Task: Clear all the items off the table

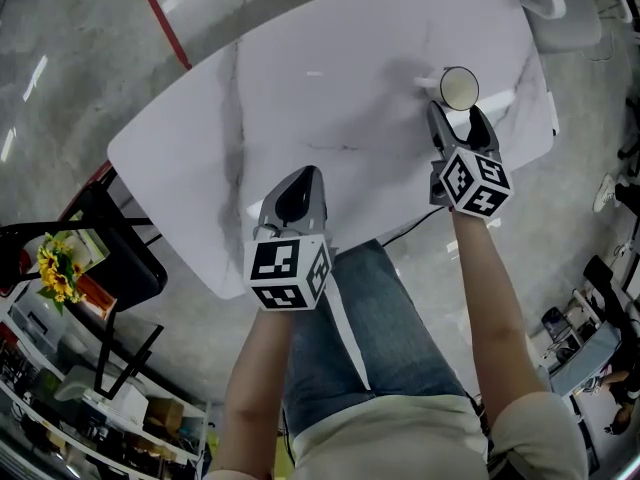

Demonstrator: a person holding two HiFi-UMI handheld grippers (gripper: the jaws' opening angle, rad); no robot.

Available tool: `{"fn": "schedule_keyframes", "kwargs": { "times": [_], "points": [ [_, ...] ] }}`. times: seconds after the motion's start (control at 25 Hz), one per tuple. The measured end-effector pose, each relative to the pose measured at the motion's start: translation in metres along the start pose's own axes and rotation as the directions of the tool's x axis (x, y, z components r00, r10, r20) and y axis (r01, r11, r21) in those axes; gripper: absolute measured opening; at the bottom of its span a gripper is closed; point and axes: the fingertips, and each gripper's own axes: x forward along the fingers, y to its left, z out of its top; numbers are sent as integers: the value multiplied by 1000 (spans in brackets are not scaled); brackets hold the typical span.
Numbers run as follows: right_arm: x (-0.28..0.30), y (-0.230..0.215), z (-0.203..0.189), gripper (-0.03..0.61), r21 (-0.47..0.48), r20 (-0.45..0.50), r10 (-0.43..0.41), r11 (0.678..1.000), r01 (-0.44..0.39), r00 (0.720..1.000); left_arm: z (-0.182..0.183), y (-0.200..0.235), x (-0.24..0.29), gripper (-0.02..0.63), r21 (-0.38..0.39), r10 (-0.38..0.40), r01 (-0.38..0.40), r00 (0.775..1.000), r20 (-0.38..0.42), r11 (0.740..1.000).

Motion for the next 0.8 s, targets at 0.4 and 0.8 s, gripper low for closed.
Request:
{"fn": "schedule_keyframes", "kwargs": {
  "times": [0.4, 0.8],
  "points": [
    [28, -1, 5, 407, -20, 4, -6, 1000, 6, 1000, -4, 0, 6, 8, 16, -6, 7, 999, -43, 1000],
    [48, 0, 15, 419, -77, 32, -16, 997, 19, 999, -8, 5, 12, 8, -4, -6, 6, 998, -67, 1000]
  ]
}}
